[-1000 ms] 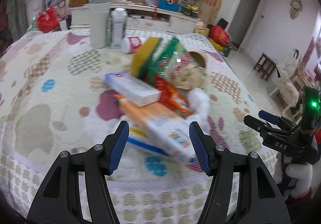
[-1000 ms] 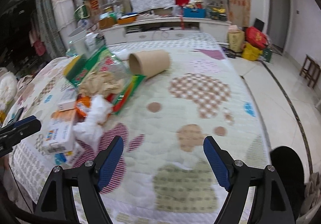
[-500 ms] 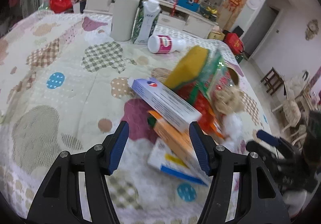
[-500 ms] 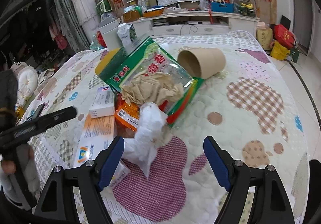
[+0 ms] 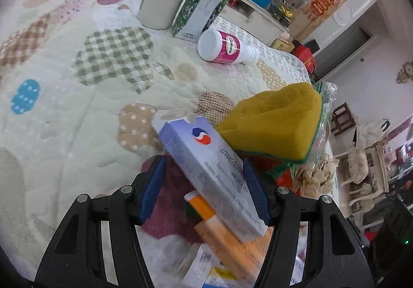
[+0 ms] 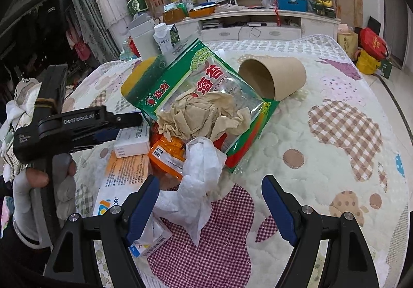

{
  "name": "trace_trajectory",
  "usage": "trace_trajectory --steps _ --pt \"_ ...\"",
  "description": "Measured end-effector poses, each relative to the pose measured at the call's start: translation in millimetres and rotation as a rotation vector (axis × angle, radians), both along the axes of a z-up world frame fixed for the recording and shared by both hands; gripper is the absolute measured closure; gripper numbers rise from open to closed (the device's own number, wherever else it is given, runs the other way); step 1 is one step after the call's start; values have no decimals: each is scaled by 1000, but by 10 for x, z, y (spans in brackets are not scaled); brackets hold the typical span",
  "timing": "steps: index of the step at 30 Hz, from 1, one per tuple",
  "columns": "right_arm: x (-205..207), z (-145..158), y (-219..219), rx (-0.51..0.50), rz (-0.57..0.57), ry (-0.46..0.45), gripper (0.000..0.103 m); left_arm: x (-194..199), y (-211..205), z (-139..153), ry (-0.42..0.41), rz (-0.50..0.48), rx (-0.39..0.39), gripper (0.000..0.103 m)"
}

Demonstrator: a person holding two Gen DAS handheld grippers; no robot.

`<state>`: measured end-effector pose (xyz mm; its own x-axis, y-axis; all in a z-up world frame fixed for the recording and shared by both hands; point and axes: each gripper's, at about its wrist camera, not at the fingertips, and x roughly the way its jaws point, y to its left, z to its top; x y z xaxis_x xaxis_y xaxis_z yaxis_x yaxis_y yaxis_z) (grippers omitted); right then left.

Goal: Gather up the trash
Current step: 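Grasp the white crumpled tissue with the right tool while the left tool grasps the blue-white medicine box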

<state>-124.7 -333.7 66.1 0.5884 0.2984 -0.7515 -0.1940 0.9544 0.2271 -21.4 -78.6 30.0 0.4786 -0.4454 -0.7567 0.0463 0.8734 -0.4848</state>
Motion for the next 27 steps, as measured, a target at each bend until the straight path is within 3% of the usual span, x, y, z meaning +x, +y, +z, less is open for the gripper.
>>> trace_trajectory --steps 2,4,5,7,10,16,19,27 --pt "31 -33 -2 5 2 8 23 27 -9 -19 6 1 -21 46" --pt "55 -72 -2 9 3 16 28 28 -20 -16 -1 -3 -35 55" --pt "67 -89 -2 12 3 17 40 20 -23 -2 -10 0 -38 62" --pt "94 -128 -1 19 6 26 57 0 -10 41 -22 9 -34 64" --pt "103 -156 -28 60 16 37 72 -27 37 99 -37 12 -39 70" --pt "-83 30 -91 60 26 -19 75 -275 228 361 -87 17 -41 75" --pt "-182 114 -122 65 30 -32 75 -405 293 487 -106 13 -39 85" --pt "-412 291 -147 71 32 -80 75 -729 157 725 -155 -53 -24 87"
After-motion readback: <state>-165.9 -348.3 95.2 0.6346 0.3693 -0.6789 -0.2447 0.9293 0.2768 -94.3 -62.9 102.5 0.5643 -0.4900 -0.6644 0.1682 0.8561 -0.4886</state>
